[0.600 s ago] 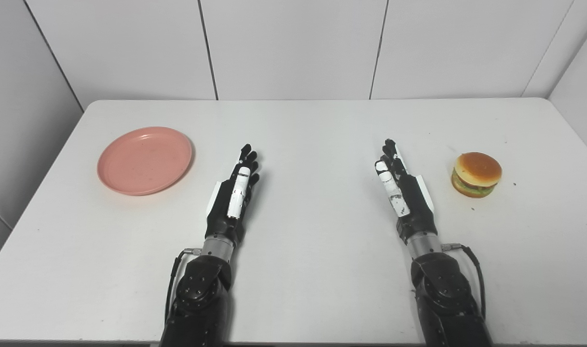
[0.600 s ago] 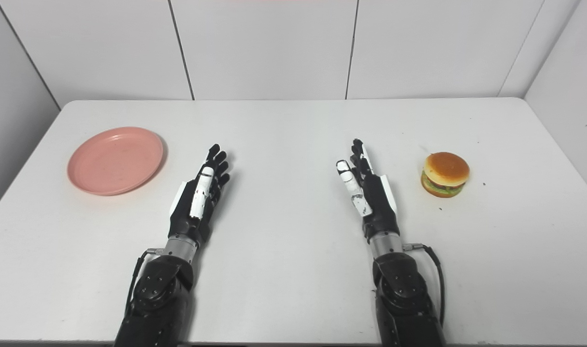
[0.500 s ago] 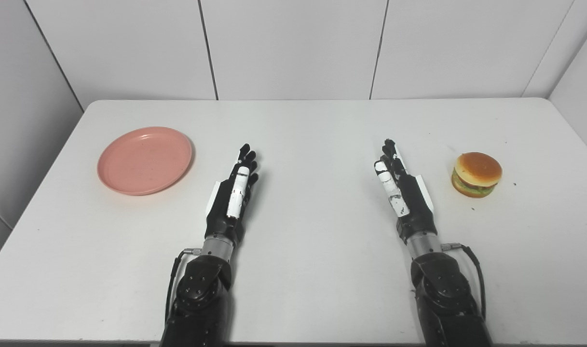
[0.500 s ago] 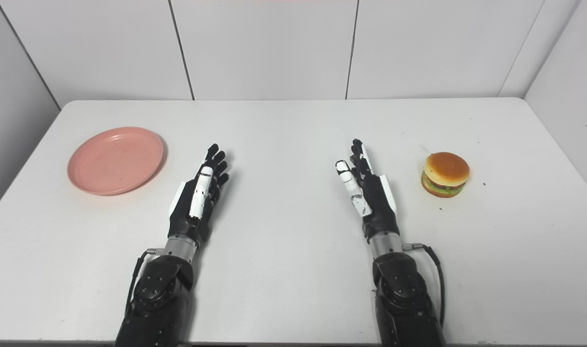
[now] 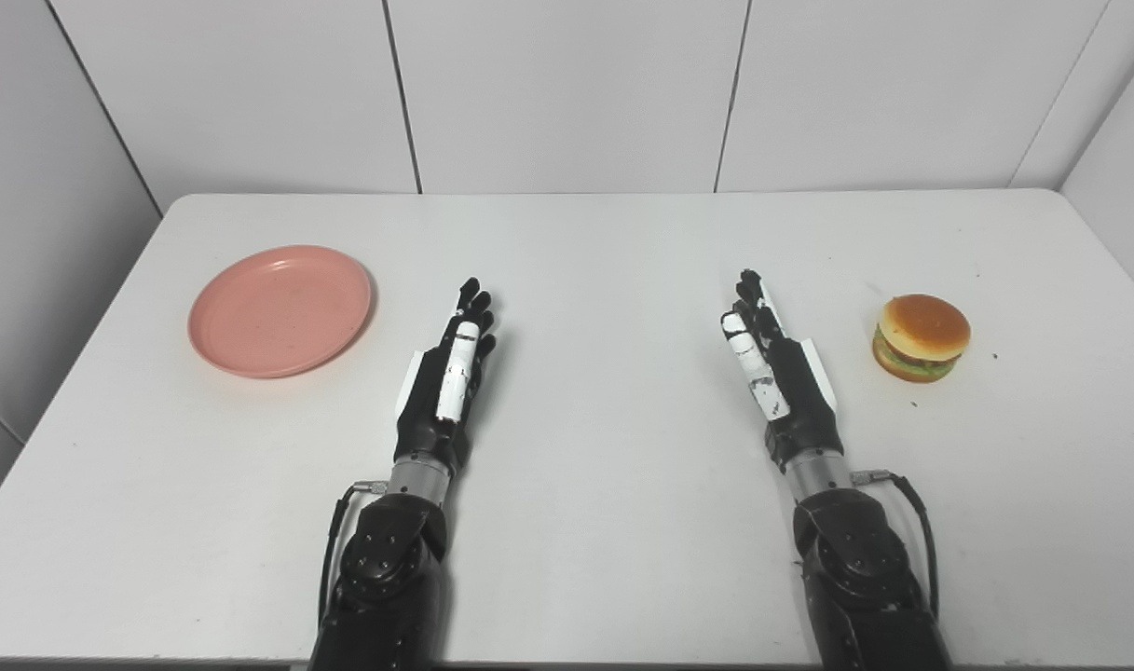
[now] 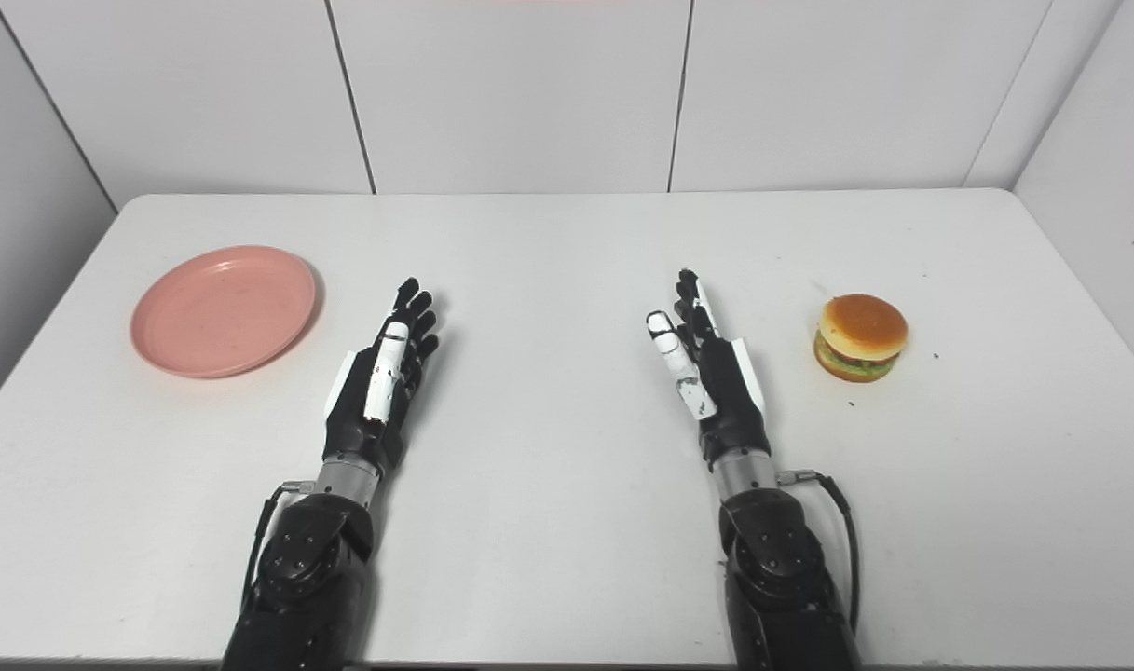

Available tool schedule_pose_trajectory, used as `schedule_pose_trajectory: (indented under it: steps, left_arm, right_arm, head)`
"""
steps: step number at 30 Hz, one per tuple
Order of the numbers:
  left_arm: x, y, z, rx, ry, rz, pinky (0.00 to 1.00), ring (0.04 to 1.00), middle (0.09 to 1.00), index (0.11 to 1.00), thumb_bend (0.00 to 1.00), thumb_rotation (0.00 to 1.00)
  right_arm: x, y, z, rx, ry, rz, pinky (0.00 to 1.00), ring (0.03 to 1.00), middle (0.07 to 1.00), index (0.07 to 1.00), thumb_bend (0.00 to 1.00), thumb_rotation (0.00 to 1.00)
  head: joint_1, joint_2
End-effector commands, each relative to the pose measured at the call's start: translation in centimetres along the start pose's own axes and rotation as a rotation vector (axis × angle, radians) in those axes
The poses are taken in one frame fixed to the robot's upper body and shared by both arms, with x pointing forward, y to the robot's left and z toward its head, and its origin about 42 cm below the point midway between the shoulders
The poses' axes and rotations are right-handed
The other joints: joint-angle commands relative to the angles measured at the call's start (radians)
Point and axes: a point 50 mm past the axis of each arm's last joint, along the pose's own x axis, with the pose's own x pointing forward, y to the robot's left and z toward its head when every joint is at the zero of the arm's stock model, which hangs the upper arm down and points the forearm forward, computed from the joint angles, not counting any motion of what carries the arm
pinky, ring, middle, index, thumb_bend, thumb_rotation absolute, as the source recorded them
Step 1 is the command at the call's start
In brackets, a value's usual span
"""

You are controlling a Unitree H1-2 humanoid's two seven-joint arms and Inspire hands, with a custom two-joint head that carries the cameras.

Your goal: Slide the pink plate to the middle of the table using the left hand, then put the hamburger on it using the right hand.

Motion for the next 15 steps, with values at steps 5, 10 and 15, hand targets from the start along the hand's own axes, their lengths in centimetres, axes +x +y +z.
schedule_pose_trajectory:
  steps: [5,10,15]
  left_arm:
    - [0.8,-0.4,1.3,-0.005,-0.055,-0.011,1.0,1.0,1.0,1.0,0.41,1.0]
    - [0.9,-1.5,0.4,-0.022,-0.054,-0.017,1.0,1.0,1.0,1.0,0.42,1.0]
    - [0.8,-3.1,-0.7,0.021,-0.028,-0.04,1.0,1.0,1.0,1.0,0.43,1.0]
  right_arm:
    - [0.9,0.0,1.8,0.0,-0.097,0.015,1.0,1.0,1.0,1.0,0.63,0.9]
    - [0.5,-1.2,1.4,0.006,-0.086,0.018,1.0,1.0,1.0,1.0,0.59,0.91]
    - [-0.2,-3.1,0.6,0.019,-0.096,0.021,1.0,1.0,1.0,1.0,0.6,0.91]
  head:
    - [0.039,-0.013]
    - [0.216,-0.065]
    - [0.327,-0.123]
